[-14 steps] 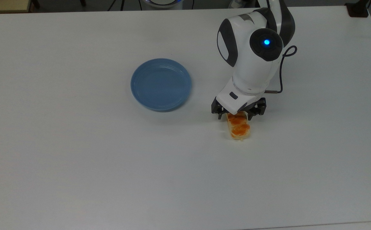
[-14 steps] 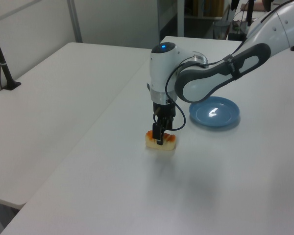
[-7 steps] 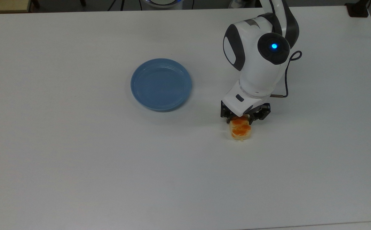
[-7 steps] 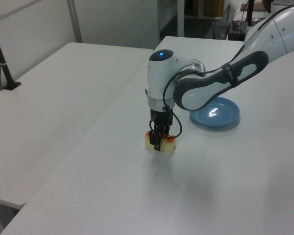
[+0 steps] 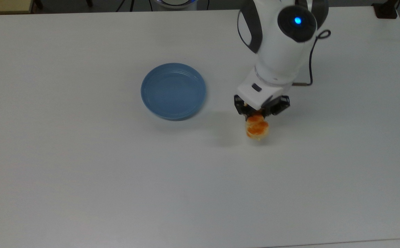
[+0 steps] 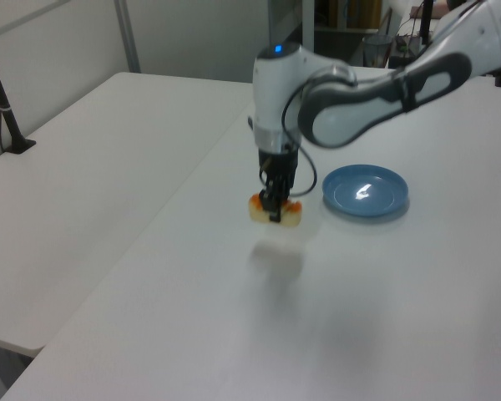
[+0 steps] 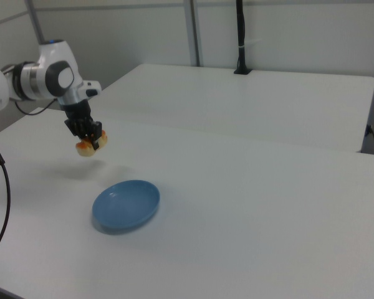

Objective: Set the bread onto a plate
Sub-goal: 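Carry the bread roll over the blue plate and lower it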

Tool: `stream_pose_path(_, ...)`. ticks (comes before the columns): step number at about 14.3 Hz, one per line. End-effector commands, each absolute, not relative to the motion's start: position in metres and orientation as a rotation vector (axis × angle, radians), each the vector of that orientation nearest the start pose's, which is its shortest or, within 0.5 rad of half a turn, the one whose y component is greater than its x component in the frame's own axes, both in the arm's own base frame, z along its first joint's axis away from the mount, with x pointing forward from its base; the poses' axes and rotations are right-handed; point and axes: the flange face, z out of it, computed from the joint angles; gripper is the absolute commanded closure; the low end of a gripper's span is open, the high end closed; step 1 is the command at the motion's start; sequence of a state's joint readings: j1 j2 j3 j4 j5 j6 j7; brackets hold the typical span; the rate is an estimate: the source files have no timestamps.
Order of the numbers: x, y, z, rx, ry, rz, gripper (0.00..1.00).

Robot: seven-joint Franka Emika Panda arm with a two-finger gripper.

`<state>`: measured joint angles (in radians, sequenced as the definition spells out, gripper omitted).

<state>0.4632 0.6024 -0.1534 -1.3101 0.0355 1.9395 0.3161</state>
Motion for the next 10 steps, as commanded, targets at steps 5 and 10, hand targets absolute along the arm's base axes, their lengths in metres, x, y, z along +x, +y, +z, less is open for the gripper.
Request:
stream_pose_path(5, 0.638, 0.103, 0.416, -3.170, -0.221, 0.178, 0.53)
stream_pose_path(10, 0.605, 0.048, 0.399, -3.138, -0.249, 0.261, 0.53)
